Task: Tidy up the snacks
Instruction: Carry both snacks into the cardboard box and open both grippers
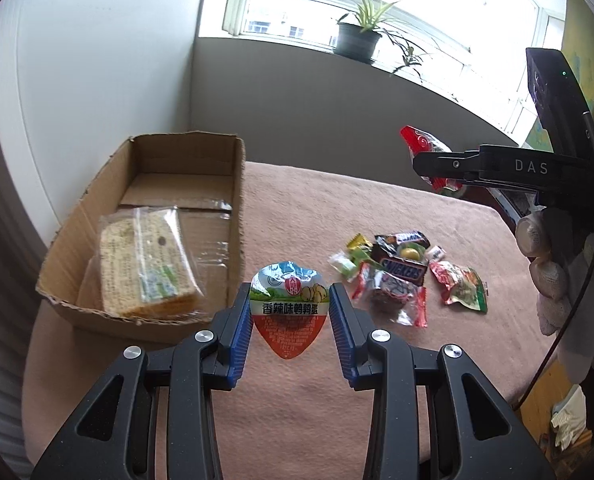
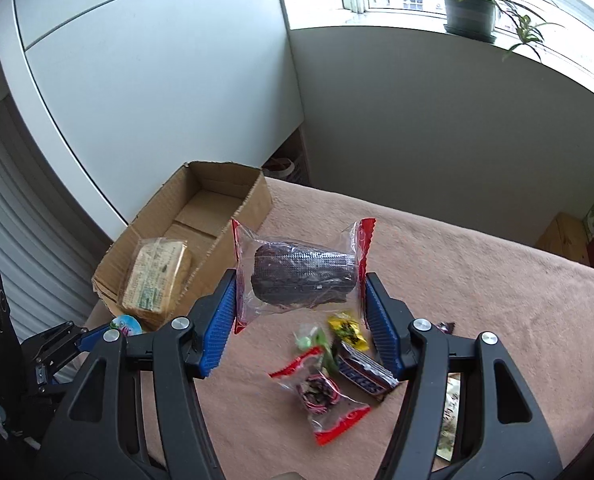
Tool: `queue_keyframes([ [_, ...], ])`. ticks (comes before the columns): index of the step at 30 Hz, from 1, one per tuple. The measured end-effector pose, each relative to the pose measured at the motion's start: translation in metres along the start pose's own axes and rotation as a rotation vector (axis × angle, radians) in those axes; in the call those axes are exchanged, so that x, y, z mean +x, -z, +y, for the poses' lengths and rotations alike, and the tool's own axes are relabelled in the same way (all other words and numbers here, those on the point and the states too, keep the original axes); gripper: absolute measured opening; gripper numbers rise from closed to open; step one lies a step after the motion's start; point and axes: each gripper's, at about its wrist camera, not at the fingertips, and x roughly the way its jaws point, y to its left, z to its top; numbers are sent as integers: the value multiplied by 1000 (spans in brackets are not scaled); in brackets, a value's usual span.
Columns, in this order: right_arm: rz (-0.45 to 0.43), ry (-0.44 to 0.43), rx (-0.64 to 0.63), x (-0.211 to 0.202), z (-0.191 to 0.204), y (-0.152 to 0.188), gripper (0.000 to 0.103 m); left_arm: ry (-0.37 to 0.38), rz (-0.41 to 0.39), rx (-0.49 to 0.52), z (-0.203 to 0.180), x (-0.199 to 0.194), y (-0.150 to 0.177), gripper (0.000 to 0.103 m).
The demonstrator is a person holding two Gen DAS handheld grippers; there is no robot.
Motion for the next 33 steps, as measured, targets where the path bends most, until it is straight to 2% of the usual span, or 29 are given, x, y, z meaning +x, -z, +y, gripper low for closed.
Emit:
queue_keyframes([
  [9,26,-33,-97,54,64,-42,64,-56,-11,-63,42,7,-12,36],
  [21,79,-62,-83,117,90,-68,65,-39,-11,-110,62,16,-17,36],
  [25,74,-46,-90,125,93,-71,72,-33,-11,-111,62,18,-18,36],
  [27,68,-38,-83,126,93,-73,88,-29,-8,-108,62,20,-19,37],
  [28,59,-31,-77,126,92,-74,92,-29,-8,-109,62,20,-19,38],
  [30,43,-28,-65,124,90,-74,97,-28,-4,-115,63,20,-19,51],
  [31,44,-29,-63,124,89,-74,97,-30,-11,-121,63,19,-19,63],
  [33,48,-23,-60,123,87,-74,97,-30,-22,-128,65,17,-19,65],
])
